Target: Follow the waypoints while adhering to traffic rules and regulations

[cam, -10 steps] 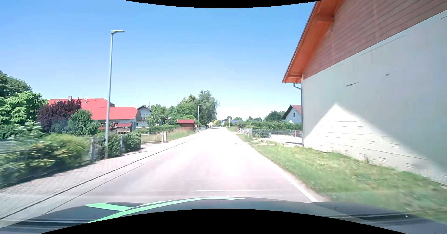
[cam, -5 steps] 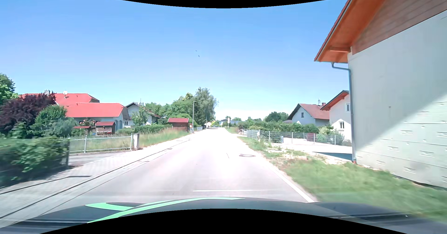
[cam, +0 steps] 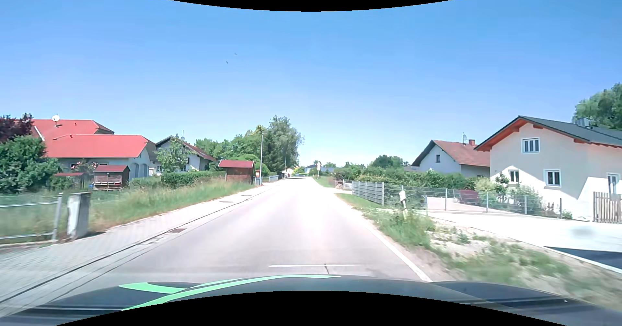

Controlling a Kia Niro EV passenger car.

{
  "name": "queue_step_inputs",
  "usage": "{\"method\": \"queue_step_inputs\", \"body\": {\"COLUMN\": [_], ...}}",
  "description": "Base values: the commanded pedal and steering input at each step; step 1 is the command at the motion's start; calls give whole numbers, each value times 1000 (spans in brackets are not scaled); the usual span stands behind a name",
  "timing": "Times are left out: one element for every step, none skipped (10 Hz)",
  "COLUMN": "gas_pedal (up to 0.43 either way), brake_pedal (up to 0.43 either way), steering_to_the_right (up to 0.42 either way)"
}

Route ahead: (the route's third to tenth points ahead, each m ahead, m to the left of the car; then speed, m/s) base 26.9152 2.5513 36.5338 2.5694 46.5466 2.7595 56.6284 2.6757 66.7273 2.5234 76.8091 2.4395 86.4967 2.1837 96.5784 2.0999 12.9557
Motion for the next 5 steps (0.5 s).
{"method": "queue_step_inputs", "body": {"gas_pedal": [0, 0, 0, 0, 0], "brake_pedal": [79, 85, 85, 91, 98], "steering_to_the_right": [0, 0, 0, 1, 0]}}
